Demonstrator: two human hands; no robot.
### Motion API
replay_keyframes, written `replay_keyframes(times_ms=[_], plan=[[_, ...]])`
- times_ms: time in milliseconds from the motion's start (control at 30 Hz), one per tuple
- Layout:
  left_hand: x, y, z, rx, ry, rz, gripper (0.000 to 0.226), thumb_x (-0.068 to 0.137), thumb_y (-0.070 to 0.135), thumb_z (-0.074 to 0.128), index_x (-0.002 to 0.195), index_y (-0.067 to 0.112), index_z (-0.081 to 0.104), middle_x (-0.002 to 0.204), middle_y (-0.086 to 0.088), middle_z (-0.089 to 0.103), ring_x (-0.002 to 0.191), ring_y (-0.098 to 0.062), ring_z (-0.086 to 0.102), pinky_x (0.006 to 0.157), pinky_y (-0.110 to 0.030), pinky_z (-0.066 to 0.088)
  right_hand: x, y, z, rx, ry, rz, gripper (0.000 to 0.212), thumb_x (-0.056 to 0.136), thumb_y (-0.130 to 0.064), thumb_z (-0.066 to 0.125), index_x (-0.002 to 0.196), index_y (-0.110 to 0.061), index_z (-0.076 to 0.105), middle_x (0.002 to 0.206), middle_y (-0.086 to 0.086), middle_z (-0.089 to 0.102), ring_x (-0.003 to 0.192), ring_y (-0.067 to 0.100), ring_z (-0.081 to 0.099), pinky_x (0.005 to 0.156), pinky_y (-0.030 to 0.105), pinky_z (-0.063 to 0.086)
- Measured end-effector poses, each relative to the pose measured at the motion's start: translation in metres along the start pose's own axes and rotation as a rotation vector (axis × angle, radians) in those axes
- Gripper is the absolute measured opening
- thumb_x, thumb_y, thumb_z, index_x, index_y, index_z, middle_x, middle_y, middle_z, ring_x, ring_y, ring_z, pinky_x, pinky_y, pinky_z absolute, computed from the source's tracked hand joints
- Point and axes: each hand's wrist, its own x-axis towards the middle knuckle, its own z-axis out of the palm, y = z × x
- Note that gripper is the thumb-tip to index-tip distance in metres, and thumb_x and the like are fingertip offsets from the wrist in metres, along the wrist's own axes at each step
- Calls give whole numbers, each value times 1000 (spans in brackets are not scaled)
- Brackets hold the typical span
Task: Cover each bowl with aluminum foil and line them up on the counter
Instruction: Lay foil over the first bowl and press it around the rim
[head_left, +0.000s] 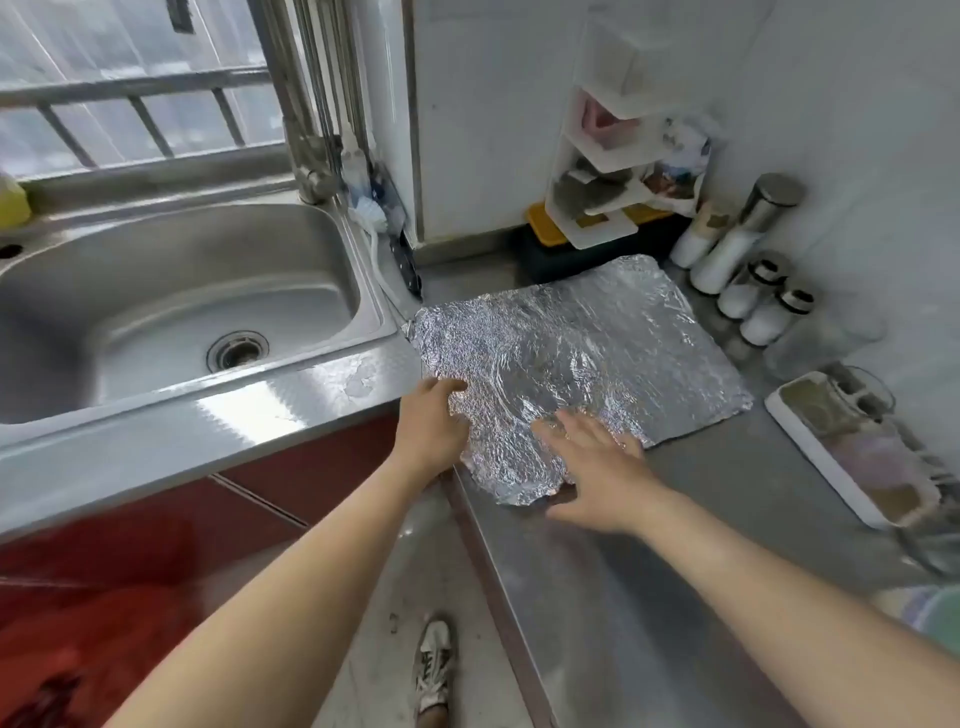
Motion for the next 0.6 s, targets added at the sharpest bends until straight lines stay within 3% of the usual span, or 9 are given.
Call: replay_keyframes(times_ms=[100, 167, 267, 433, 500, 533, 600], plan=[[11, -6, 2, -160, 29, -130, 47, 87, 3, 50, 132, 15, 57, 136, -5, 54, 105, -15, 58, 87, -20, 42, 11, 0, 8, -134, -46, -9, 105, 82, -45, 68, 149, -41, -12, 160, -4, -18, 148, 20, -11, 115, 57, 1], [15, -11, 4, -209, 43, -176, 42, 89, 3, 48, 126, 17, 61, 130, -3, 58, 91, -11, 57, 74, -12, 40, 16, 1, 12, -191, -22, -38, 98, 88, -35, 63, 150, -36, -13, 161, 0, -15, 149, 22, -5, 116, 55, 3], [20, -15, 6, -237, 60, -188, 40, 88, 3, 48, 118, 21, 66, 118, -4, 64, 89, -20, 61, 79, -27, 46, 20, -2, 11, -266, 11, -119, 84, 94, -24, 52, 152, -30, -7, 162, 2, -7, 149, 21, 6, 118, 51, 8], [28, -14, 7, -188, 53, -168, 40, 87, 2, 48, 120, 17, 65, 104, -5, 64, 77, -18, 60, 71, -26, 43, 19, 4, 2, -243, 11, -226, 64, 97, -26, 46, 153, -22, 14, 161, 1, 11, 144, 22, 23, 115, 45, 23], [29, -13, 6, -143, 49, -149, 43, 86, 0, 48, 121, 19, 64, 106, -7, 64, 79, -19, 60, 72, -27, 45, 20, 13, 3, -212, 142, -313, 44, 96, -24, 47, 140, -20, 42, 145, 0, 44, 128, 21, 45, 104, 40, 36], [29, -12, 6, -102, 43, -139, 46, 85, -1, 49, 123, 21, 64, 112, -9, 62, 88, -21, 60, 77, -28, 45, 21, 15, 5, -193, 227, -359, 31, 94, -23, 49, 124, -20, 57, 126, -3, 59, 112, 20, 56, 94, 38, 41], [25, -10, 6, 13, 30, -83, 55, 80, -2, 53, 128, 24, 60, 127, -12, 53, 115, -27, 49, 89, -31, 39, 21, 20, 7, -151, 404, -408, 20, 89, -25, 47, 91, -19, 66, 90, -6, 68, 83, 20, 64, 77, 34, 47]])
